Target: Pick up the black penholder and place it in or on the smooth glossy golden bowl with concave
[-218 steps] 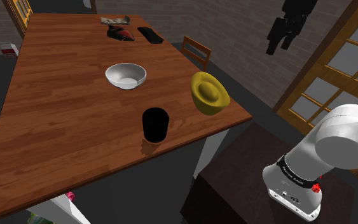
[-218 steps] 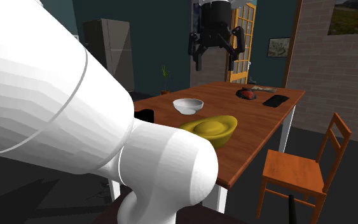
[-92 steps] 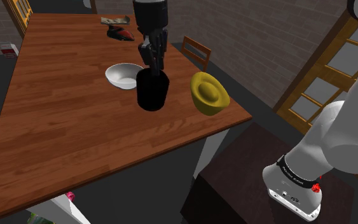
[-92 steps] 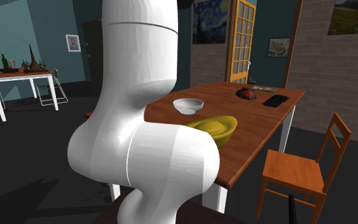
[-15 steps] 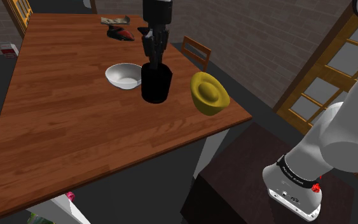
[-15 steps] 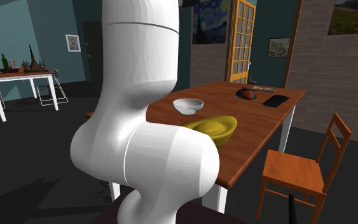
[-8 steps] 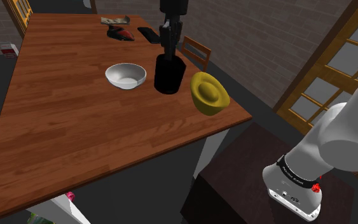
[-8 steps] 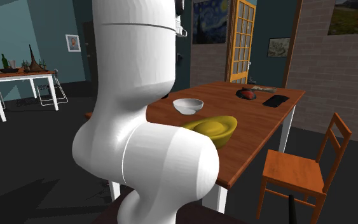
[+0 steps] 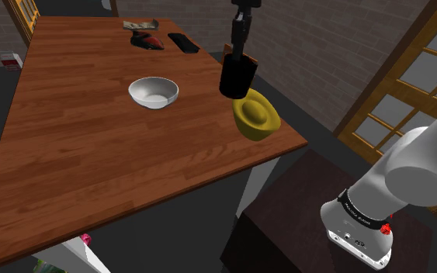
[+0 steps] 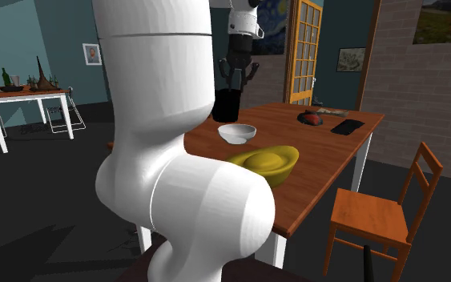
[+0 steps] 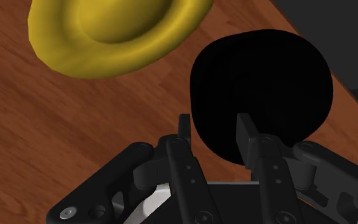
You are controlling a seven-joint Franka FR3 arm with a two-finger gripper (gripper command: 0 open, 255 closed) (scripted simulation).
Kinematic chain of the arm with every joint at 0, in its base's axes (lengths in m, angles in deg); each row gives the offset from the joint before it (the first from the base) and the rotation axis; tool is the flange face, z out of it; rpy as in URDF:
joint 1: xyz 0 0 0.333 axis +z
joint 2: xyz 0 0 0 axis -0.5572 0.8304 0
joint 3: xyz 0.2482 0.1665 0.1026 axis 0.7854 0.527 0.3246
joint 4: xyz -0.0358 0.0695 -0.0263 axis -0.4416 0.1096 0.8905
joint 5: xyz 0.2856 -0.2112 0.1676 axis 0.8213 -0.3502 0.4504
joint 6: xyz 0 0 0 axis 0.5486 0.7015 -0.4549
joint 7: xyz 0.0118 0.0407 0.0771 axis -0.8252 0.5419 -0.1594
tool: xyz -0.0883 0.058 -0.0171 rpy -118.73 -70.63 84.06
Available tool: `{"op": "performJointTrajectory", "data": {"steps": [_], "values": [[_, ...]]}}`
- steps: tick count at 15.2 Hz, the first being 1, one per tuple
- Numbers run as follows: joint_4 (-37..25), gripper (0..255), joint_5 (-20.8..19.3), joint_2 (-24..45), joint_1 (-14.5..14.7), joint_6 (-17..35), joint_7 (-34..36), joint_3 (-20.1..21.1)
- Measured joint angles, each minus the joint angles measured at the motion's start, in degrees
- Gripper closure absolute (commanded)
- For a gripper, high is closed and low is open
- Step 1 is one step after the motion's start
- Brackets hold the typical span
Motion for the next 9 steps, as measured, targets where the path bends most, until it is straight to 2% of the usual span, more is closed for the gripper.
{"op": "performJointTrajectory", "data": {"steps": [9], "values": [[0.6,255,-1.2,-3.7,-5.5,-4.0,-12.2,-7.0]]}}
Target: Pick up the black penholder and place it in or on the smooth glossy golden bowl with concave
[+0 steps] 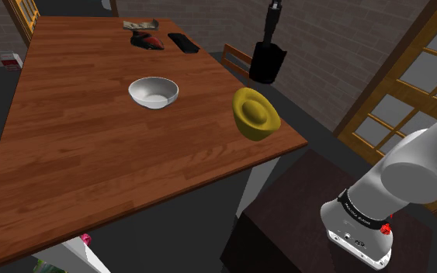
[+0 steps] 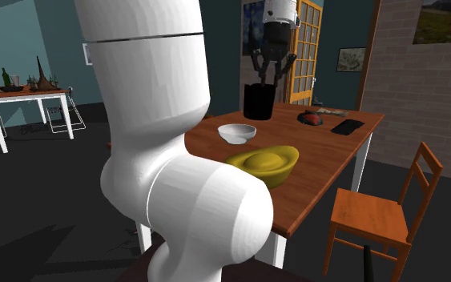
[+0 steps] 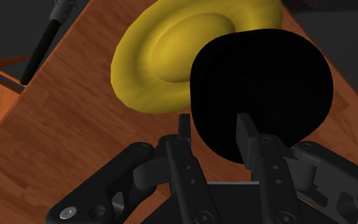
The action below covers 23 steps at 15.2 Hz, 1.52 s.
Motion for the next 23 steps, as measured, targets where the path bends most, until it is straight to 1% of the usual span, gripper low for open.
{"op": "performJointTrajectory", "data": {"steps": [1,4,9,23], "values": [[0.2,255,-0.2,-0.5,-0.7,-0.4,-1.6,-0.9],[1.4,255,-0.4,-0.5,-1.2,0.7,-2.8,-1.6],[6.1,255,-0.4,-1.2,-1.3,4.6,-3.3,-1.7],[16.5,255,-0.3,-0.8,-1.2,15.4,-3.8,-1.5]]}}
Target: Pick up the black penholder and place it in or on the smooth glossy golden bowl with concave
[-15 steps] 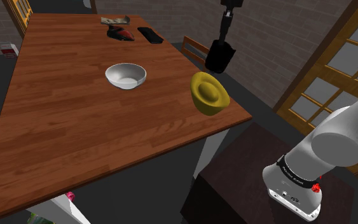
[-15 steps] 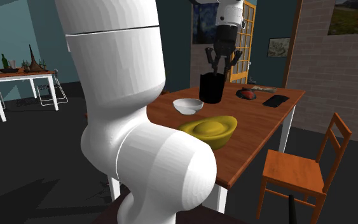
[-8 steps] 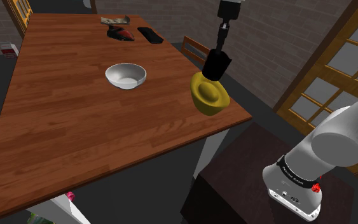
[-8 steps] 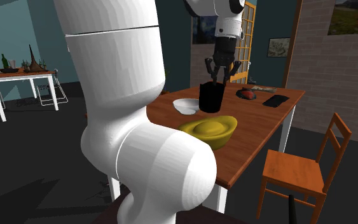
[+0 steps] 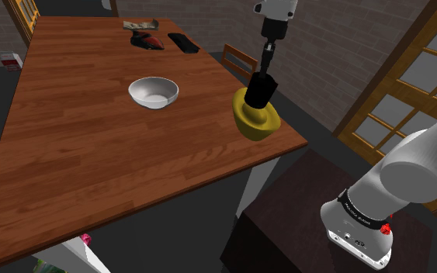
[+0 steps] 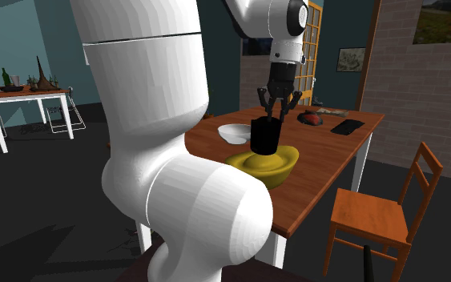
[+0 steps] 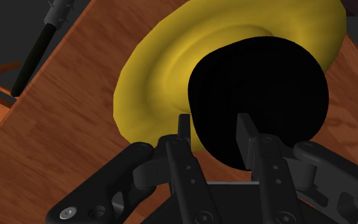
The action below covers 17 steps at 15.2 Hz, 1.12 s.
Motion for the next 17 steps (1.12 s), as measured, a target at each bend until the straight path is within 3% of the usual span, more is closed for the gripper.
{"op": "performJointTrajectory", "data": {"steps": [8,9,17], "values": [[1.7,255,0.0,0.3,0.0,2.1,-0.1,0.0],[1.7,0,0.0,0.3,0.0,2.1,-0.1,0.0],[-0.4,0,0.0,0.3,0.0,0.0,-0.1,0.0]]}}
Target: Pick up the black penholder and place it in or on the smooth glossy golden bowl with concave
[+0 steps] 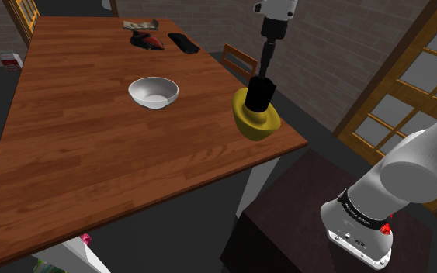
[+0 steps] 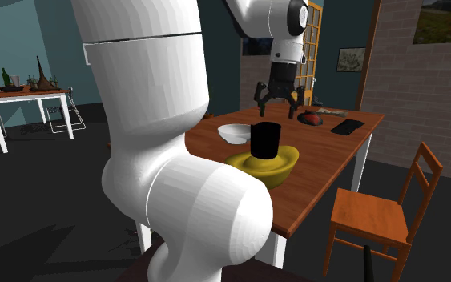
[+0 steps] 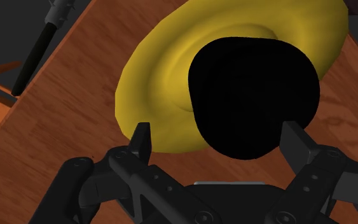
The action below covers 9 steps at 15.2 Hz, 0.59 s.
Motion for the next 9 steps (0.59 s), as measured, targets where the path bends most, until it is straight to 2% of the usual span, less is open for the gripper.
{"op": "performJointTrajectory", "data": {"steps": [3,9], "values": [[-4.3,0,-0.1,0.1,-0.2,-4.2,-0.1,-0.2],[-5.3,0,-0.1,0.1,-0.1,-5.2,0.0,-0.2]]}}
